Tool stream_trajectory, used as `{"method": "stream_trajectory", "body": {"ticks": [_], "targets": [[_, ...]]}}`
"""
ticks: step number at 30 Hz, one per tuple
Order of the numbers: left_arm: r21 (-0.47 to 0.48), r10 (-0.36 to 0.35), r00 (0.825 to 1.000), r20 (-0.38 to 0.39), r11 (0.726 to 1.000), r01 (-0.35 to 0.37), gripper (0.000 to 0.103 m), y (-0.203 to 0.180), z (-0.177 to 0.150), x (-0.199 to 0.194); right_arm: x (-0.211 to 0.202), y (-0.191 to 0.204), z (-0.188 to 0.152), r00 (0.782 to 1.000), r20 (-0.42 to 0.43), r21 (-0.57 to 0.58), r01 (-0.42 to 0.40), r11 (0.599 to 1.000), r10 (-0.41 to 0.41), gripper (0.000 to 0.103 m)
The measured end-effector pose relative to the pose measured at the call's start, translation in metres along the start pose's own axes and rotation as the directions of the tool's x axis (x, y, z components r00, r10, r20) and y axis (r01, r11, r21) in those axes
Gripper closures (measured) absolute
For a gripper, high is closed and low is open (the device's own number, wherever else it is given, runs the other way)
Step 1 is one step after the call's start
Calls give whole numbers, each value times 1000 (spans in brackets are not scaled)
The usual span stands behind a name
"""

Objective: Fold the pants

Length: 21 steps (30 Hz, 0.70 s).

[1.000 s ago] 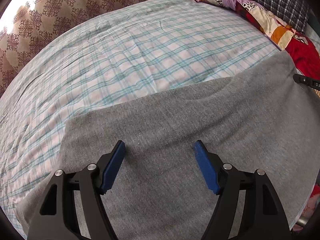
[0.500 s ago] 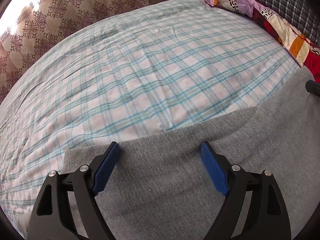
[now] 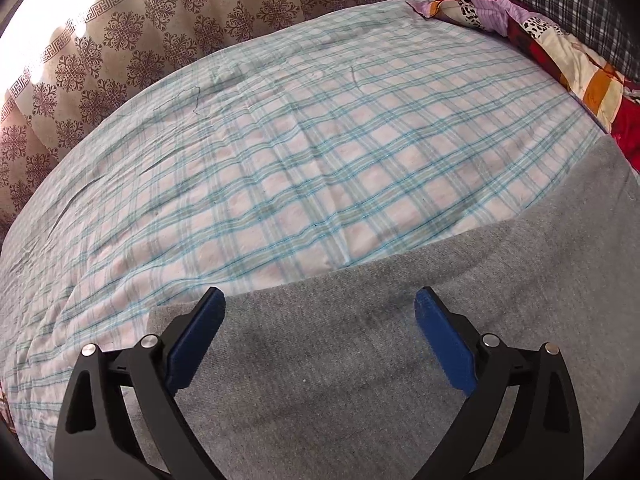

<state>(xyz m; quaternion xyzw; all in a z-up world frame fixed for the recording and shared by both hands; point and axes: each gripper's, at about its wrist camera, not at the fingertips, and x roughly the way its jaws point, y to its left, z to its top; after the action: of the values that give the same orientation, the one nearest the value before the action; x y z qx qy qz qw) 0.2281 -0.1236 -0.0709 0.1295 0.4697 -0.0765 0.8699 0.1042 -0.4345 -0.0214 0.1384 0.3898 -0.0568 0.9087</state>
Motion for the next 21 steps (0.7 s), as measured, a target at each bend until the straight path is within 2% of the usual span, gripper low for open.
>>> {"method": "stream_trajectory", "body": {"ticks": [6, 9, 13, 16, 19, 21], "targets": [[45, -105, 993, 60, 994, 102, 6, -37, 7, -37, -40, -53, -42, 999, -49, 142, 15, 990, -9, 49], [71, -160, 985, 66, 985, 155, 6, -57, 8, -51, -51, -70, -64, 997, -68, 216, -17, 976, 32, 49], [88, -215, 975, 58, 974, 209, 6, -79, 7, -62, -44, -80, -83, 994, -87, 269, -37, 962, 63, 49], [109, -227, 973, 52, 969, 220, 6, -93, 3, -66, -35, -84, -90, 991, -79, 311, -76, 947, 106, 48], [116, -244, 969, 29, 964, 240, 6, -102, 0, -66, -28, -78, -93, 986, -73, 303, -121, 945, 150, 48], [107, -267, 964, 7, 959, 264, 6, -106, -1, -63, -25, -70, -94, 987, -75, 277, -118, 954, 144, 47]]}}
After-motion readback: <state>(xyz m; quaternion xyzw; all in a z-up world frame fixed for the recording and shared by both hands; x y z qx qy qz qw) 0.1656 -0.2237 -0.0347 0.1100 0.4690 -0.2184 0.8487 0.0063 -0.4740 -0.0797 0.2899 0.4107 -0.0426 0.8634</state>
